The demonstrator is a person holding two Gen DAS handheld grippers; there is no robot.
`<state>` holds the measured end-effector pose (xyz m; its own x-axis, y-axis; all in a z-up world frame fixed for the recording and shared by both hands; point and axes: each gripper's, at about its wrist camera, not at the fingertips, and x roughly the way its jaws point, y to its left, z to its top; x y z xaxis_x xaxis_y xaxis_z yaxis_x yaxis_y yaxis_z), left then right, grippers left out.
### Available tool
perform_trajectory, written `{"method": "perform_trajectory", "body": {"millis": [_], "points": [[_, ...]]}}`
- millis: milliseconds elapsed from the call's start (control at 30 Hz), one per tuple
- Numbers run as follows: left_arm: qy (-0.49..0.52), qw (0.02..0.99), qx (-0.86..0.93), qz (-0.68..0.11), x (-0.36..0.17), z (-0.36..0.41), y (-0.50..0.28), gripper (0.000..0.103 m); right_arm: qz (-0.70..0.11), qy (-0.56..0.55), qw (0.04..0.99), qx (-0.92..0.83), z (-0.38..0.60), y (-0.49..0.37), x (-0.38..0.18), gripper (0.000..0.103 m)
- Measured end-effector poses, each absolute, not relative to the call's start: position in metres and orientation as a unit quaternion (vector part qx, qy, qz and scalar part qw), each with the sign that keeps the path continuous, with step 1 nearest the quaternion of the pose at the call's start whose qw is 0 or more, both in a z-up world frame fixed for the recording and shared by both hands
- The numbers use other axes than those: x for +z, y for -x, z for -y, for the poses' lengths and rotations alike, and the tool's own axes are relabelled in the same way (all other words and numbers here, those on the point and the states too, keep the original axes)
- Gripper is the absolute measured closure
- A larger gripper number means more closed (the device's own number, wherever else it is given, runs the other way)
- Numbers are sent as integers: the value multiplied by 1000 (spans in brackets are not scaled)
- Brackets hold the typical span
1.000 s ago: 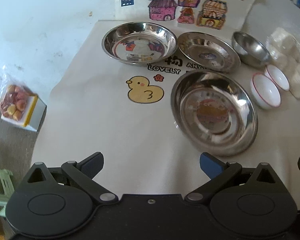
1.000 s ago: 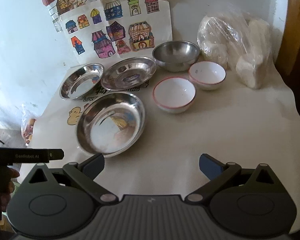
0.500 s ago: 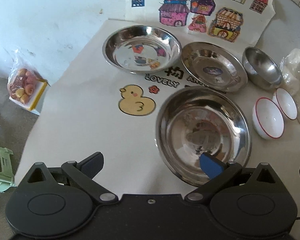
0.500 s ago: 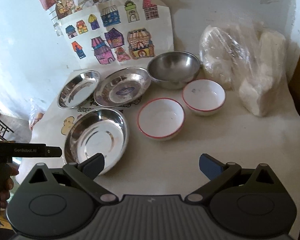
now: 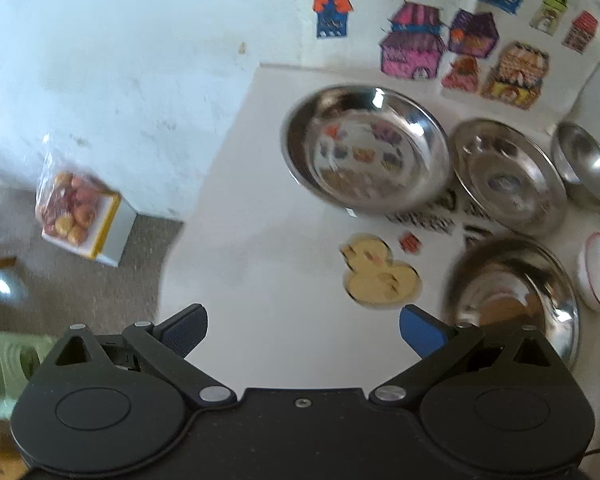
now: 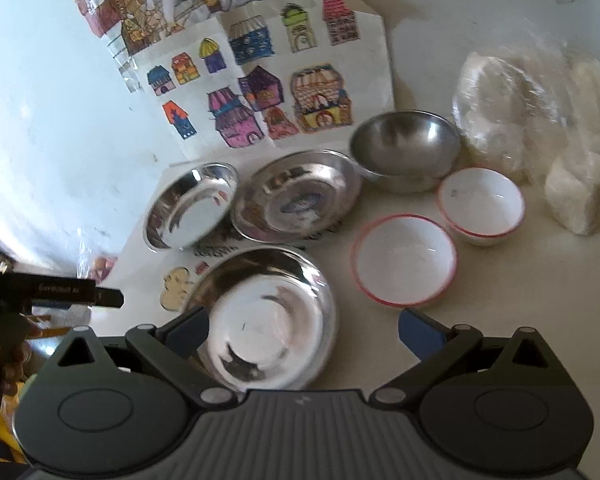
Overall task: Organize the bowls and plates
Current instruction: 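Move the left tool to the large steel plate rim while the right tool approaches its other side, then close the left gripper on the plate rim while the right gripper closes on it too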
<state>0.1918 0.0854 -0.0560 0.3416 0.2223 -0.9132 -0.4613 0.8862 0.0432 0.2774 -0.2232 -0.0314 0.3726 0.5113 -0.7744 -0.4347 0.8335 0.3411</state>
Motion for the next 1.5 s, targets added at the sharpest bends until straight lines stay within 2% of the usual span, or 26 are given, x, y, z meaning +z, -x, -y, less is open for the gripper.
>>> {"method": "perform_trajectory", "body": {"millis": [400, 800, 1100, 1233, 1500], "points": [[58, 834, 162, -524, -60, -176, -252, 1, -470, -42, 830, 298, 127, -273, -35, 0], [-32, 837, 100, -536, -80, -188, -320, 1, -477, -69, 821, 306, 77, -299, -54, 0], [-52, 825, 71, -558, -102, -191, -353, 2, -501, -96, 802, 311, 48, -325, -77, 0], [-55, 824, 54, -561, -107, -192, -361, 9, -508, -110, 794, 315, 41, -333, -87, 1], [-25, 823, 27, -567, -114, -203, -367, 26, -529, -128, 785, 296, 32, -344, -104, 19]]}}
